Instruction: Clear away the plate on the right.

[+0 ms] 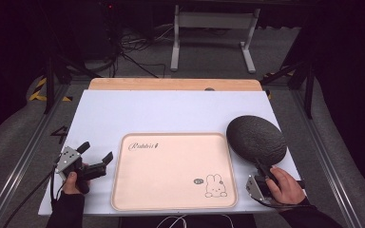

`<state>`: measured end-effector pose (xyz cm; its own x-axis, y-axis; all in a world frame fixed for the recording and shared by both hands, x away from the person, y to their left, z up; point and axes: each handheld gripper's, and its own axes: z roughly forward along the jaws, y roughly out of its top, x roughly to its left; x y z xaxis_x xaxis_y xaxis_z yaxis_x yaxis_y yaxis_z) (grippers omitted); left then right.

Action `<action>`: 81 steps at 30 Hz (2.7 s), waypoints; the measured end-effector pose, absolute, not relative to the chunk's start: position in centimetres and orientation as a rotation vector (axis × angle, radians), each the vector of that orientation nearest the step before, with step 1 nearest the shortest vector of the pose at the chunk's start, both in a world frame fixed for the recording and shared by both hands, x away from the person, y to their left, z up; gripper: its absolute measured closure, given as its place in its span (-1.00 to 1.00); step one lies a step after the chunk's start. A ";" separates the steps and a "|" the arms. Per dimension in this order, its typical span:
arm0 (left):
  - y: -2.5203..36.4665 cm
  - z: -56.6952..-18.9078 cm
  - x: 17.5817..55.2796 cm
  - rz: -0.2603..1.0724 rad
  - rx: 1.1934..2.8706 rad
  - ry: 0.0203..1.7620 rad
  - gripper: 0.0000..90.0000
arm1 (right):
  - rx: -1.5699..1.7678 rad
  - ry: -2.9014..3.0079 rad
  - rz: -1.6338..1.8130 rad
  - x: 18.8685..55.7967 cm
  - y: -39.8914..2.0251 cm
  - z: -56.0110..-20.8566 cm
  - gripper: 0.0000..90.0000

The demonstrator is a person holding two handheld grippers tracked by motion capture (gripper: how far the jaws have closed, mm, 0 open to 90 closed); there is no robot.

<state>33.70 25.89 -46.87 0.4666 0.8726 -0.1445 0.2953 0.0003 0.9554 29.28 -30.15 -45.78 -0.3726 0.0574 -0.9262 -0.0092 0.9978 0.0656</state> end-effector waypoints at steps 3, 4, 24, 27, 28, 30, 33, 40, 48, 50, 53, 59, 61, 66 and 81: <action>25.9 -46.9 33.7 0.621 1.554 1.053 -0.99 | 0.024 1.945 0.069 29.2 -30.0 -45.3 0.91; 25.9 -46.9 33.7 0.621 1.554 1.053 -0.99 | 0.015 1.945 0.071 29.2 -29.9 -45.2 0.91; 25.8 -46.9 33.7 0.621 1.556 1.050 -0.99 | -0.055 1.909 0.099 28.1 -28.7 -42.9 0.91; 25.8 -46.9 33.7 0.622 1.556 1.051 -0.99 | -0.070 1.906 0.104 28.0 -28.4 -42.7 0.91; 25.8 -46.9 33.7 0.622 1.555 1.052 -0.99 | -0.077 1.907 0.106 27.9 -28.1 -42.6 0.92; 25.9 -46.9 33.7 0.623 1.555 1.052 -0.99 | -0.089 1.904 0.118 27.9 -27.7 -42.4 0.91; 25.8 -46.9 33.6 0.623 1.556 1.052 -0.99 | -0.112 1.904 0.139 27.7 -27.2 -42.1 0.91; 25.8 -46.9 33.6 0.626 1.558 1.049 -0.99 | -0.147 1.902 0.184 27.2 -25.6 -41.5 0.91; 25.8 -46.9 33.6 0.622 1.559 1.051 -0.99 | -0.204 1.897 0.222 26.7 -23.8 -41.0 0.91; 25.8 -46.9 33.6 0.622 1.559 1.050 -0.99 | -0.220 1.898 0.232 26.4 -23.2 -40.9 0.91; 25.8 -46.9 33.6 0.624 1.561 1.049 -0.99 | -0.241 1.898 0.258 26.1 -22.6 -40.7 0.91; 25.8 -46.9 33.6 0.626 1.569 1.040 -0.99 | -0.276 1.885 0.298 25.5 -21.2 -40.5 0.91; 25.8 -46.9 33.6 0.626 1.569 1.040 -0.99 | -0.294 1.885 0.303 25.3 -20.9 -40.3 0.91; 25.8 -46.9 33.6 0.626 1.570 1.039 -0.99 | -0.306 1.881 0.320 25.0 -20.2 -40.1 0.91; 25.6 -46.9 33.4 0.644 1.585 1.032 -0.99 | -0.371 1.881 0.356 25.0 -18.2 -40.0 0.90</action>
